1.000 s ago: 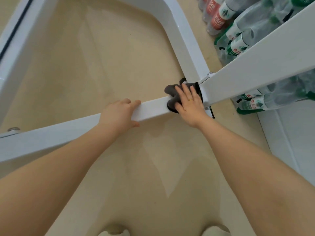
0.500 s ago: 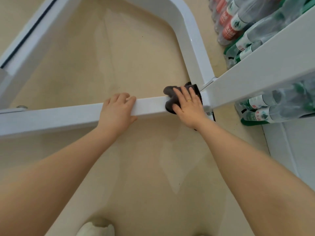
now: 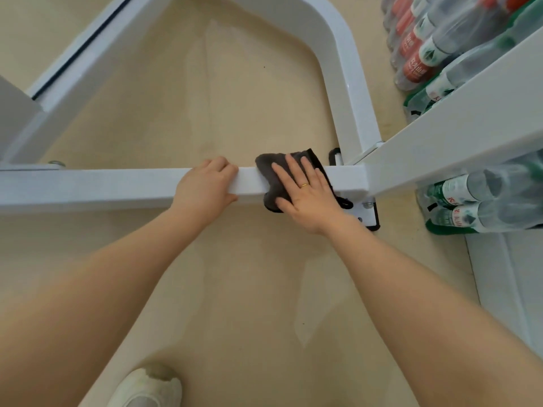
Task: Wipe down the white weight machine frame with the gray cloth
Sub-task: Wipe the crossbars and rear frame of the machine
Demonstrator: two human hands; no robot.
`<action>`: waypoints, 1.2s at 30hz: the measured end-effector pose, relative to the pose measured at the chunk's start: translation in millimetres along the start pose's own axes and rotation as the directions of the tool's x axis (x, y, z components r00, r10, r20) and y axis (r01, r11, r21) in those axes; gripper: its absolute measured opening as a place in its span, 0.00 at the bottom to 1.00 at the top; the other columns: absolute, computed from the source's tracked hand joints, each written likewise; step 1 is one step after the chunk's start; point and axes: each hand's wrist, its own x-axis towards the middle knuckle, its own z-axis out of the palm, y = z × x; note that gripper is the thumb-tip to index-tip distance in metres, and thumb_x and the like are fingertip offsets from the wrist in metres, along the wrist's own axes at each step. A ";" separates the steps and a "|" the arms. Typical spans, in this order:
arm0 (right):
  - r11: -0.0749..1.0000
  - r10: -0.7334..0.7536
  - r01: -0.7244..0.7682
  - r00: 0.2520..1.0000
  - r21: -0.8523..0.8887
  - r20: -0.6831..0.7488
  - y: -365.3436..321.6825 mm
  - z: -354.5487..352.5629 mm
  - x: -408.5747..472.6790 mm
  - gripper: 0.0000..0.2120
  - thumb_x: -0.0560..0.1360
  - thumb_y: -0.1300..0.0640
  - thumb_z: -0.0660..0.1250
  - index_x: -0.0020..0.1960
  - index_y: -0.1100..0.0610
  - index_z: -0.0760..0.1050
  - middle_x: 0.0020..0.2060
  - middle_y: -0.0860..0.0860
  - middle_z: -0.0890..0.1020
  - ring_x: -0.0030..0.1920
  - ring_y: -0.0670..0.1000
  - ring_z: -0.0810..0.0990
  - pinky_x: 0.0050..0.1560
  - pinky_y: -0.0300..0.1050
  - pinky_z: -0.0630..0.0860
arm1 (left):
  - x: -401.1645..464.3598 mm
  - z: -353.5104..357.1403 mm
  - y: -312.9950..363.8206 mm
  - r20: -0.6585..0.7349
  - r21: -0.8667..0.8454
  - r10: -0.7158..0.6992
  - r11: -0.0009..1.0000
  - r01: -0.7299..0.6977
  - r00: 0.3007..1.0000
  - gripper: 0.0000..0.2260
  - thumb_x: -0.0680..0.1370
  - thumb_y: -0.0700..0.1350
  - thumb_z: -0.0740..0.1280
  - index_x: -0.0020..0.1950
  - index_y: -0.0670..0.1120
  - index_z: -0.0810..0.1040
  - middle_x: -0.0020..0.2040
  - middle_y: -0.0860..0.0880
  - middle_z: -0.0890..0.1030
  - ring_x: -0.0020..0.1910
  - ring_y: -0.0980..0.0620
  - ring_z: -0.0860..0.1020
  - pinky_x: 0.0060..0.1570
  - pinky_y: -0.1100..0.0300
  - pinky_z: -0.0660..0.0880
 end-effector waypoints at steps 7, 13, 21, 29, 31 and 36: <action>0.936 0.350 -0.352 0.935 -0.023 -0.055 37.0 -6.8 -17.1 0.31 0.80 0.48 0.52 0.76 0.50 0.39 0.75 0.53 0.38 0.74 0.57 0.37 0.72 0.53 0.39 | -5.6 -1.7 -5.5 -0.002 -0.106 -0.020 0.994 0.020 1.000 0.19 0.75 0.41 0.66 0.66 0.44 0.70 0.67 0.47 0.70 0.64 0.46 0.67 0.54 0.52 0.68; 0.996 0.029 -0.032 0.999 -0.080 -0.045 -44.0 8.1 5.8 0.33 0.79 0.51 0.56 0.76 0.47 0.39 0.75 0.53 0.37 0.74 0.59 0.34 0.71 0.54 0.35 | -2.6 -0.4 -2.3 0.005 -0.083 -0.054 0.995 0.054 0.999 0.21 0.76 0.41 0.66 0.68 0.45 0.68 0.69 0.48 0.69 0.67 0.47 0.64 0.59 0.53 0.67; 0.985 -0.074 0.067 0.997 -0.161 -0.035 -18.9 -12.7 6.4 0.37 0.76 0.53 0.64 0.76 0.48 0.44 0.76 0.50 0.48 0.75 0.55 0.43 0.72 0.49 0.41 | -31.3 -7.1 -35.2 -0.079 -0.004 -0.161 0.987 0.161 0.984 0.24 0.75 0.41 0.65 0.71 0.44 0.65 0.72 0.43 0.62 0.70 0.43 0.61 0.64 0.50 0.60; 0.988 -0.029 0.018 0.998 -0.156 -0.064 -90.1 7.0 22.6 0.33 0.79 0.54 0.59 0.76 0.49 0.44 0.76 0.54 0.48 0.74 0.60 0.42 0.72 0.54 0.38 | -65.7 -16.7 -73.1 -0.063 0.072 -0.309 0.947 0.313 0.949 0.20 0.77 0.41 0.63 0.69 0.48 0.68 0.68 0.43 0.67 0.63 0.41 0.66 0.56 0.49 0.66; 0.985 -0.106 0.100 0.994 -0.140 -0.036 -118.3 10.3 31.1 0.33 0.78 0.52 0.59 0.76 0.48 0.43 0.76 0.54 0.46 0.75 0.59 0.41 0.72 0.53 0.38 | -69.2 -16.2 -76.3 -0.060 0.108 -0.283 0.951 0.288 0.957 0.20 0.77 0.39 0.63 0.69 0.48 0.68 0.68 0.43 0.67 0.63 0.41 0.67 0.54 0.49 0.68; 0.971 -0.213 0.214 0.977 -0.110 0.024 -144.7 11.1 37.2 0.33 0.79 0.48 0.57 0.76 0.46 0.39 0.76 0.52 0.41 0.75 0.56 0.38 0.72 0.50 0.38 | -68.8 -20.9 -93.0 -0.075 0.168 -0.185 0.966 0.195 0.980 0.19 0.77 0.35 0.60 0.68 0.44 0.69 0.69 0.46 0.69 0.62 0.42 0.68 0.54 0.50 0.68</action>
